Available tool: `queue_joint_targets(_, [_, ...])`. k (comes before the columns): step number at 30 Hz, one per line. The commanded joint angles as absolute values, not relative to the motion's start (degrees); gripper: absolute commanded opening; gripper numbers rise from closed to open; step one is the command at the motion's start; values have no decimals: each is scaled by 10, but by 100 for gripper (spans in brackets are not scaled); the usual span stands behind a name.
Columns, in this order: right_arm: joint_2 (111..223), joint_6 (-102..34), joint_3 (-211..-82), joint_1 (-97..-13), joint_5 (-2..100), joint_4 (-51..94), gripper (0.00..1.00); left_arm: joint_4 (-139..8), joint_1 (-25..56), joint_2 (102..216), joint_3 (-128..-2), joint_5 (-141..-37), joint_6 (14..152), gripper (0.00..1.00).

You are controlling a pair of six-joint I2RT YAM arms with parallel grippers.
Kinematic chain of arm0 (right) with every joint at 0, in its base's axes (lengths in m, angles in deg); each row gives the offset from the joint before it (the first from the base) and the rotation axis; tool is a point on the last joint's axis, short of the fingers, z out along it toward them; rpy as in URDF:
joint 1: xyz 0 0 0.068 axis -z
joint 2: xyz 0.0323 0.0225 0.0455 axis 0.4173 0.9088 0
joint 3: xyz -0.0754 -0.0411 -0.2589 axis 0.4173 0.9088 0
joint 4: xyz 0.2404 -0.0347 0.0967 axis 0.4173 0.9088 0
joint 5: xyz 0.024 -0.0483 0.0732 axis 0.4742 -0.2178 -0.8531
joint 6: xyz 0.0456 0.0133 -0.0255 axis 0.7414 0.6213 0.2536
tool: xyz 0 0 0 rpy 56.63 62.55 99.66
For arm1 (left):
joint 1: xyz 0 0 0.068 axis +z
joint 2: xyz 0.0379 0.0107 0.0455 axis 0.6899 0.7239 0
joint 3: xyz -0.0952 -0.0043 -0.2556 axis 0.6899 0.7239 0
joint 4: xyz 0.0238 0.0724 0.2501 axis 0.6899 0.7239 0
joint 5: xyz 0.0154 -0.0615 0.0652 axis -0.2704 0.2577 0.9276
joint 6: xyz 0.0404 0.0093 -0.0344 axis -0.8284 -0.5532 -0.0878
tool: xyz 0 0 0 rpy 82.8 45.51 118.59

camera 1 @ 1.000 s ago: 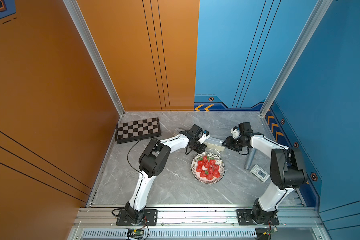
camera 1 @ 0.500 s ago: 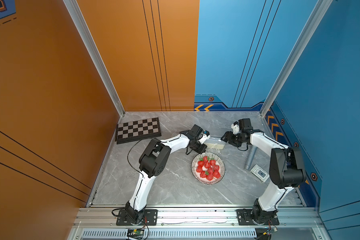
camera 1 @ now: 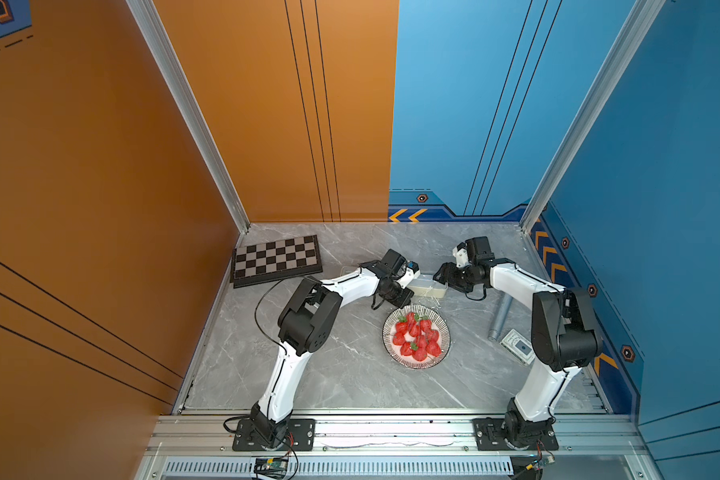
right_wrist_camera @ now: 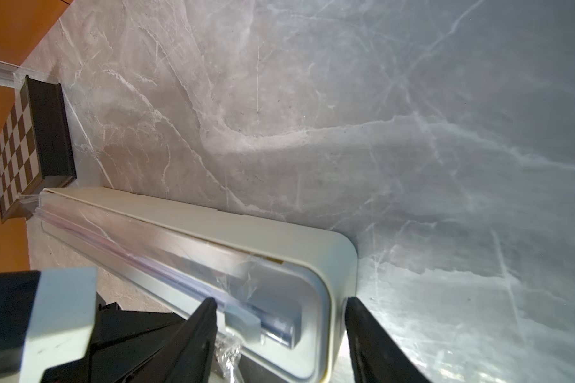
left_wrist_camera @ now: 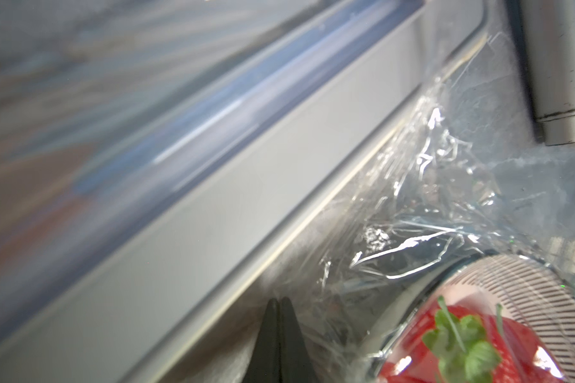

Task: Wrap the plate with plastic wrap
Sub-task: Tear off the plastic wrap from the plastic wrap cutting box.

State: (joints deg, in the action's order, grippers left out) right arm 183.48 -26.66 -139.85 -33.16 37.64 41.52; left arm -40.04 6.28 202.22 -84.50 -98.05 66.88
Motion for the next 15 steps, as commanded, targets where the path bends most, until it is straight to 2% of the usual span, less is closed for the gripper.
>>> queue_joint_targets(1, [1845, -274, -1401, -326, 399, 431, 62, -366, 56, 2006, -841, -960, 657, 0])
queue_joint_targets(8, [1849, -290, -1398, -323, 413, 449, 61, -367, 58, 2005, -833, -959, 658, 0])
queue_joint_targets(15, [1846, -290, -1415, -334, 384, 447, 63, -367, 58, 2003, -832, -959, 657, 0])
